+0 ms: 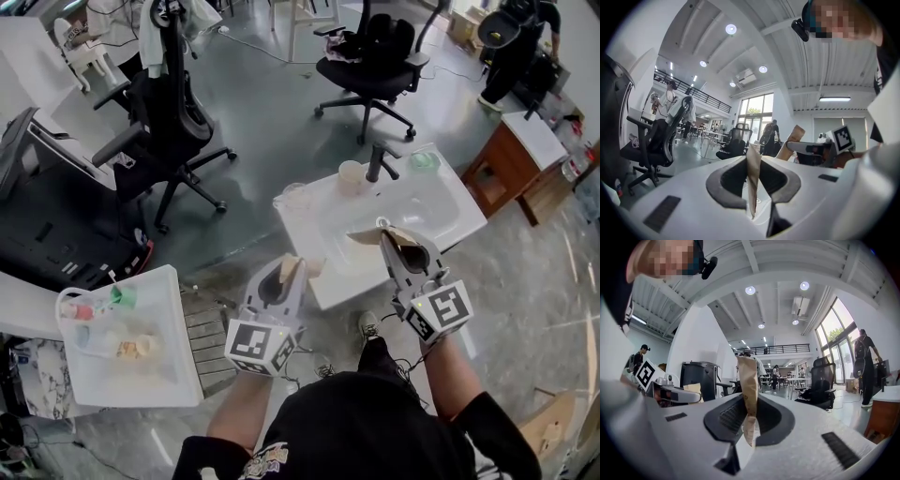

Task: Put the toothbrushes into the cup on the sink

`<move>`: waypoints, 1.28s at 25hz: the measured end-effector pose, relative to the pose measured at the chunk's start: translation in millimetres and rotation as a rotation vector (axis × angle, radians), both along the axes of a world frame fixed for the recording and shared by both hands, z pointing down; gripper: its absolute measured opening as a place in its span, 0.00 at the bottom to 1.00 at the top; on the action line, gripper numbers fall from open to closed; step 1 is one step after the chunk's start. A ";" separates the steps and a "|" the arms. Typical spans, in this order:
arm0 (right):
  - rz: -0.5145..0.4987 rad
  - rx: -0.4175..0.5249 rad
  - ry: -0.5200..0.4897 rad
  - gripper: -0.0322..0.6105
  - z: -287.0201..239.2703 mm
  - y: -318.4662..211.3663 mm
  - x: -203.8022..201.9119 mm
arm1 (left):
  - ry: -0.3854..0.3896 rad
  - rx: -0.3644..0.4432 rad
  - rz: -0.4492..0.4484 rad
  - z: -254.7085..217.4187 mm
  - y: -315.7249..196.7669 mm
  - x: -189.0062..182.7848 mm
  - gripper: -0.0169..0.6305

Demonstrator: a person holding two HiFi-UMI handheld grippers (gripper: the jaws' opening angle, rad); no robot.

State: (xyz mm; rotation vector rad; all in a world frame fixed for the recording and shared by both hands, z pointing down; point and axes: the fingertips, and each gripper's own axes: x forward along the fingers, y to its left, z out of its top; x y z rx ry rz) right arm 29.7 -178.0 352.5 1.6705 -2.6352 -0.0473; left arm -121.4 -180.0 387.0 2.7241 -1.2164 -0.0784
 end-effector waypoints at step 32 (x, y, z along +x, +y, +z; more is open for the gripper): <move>-0.149 0.021 0.012 0.12 20.7 -191.6 84.7 | -0.078 -0.031 -0.204 3.7 -87.4 79.9 0.13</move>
